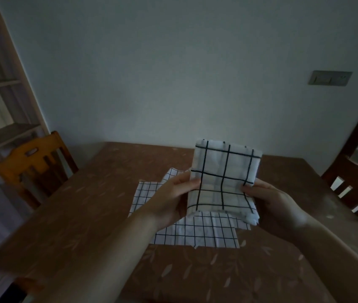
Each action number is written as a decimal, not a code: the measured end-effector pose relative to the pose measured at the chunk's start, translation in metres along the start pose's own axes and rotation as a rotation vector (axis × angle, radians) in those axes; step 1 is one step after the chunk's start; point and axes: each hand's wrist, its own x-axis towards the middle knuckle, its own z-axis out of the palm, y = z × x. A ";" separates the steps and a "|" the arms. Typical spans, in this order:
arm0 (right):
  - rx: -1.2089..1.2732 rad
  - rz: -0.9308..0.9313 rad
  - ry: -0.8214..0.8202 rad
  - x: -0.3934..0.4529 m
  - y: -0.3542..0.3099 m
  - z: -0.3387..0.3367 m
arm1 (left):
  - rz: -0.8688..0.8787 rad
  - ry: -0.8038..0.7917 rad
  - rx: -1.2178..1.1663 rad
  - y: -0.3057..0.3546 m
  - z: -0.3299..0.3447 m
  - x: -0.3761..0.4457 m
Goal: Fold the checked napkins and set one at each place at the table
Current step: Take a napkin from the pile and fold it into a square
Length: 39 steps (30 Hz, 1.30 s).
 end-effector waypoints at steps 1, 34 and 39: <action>0.006 -0.026 -0.032 0.000 -0.002 0.001 | -0.008 -0.003 -0.043 0.001 0.000 0.000; -1.223 -0.894 0.222 0.004 -0.005 0.025 | 0.071 -0.154 0.885 0.021 0.018 -0.012; -1.203 -0.892 0.201 0.004 -0.007 0.027 | 0.082 -0.151 0.996 0.027 0.013 -0.014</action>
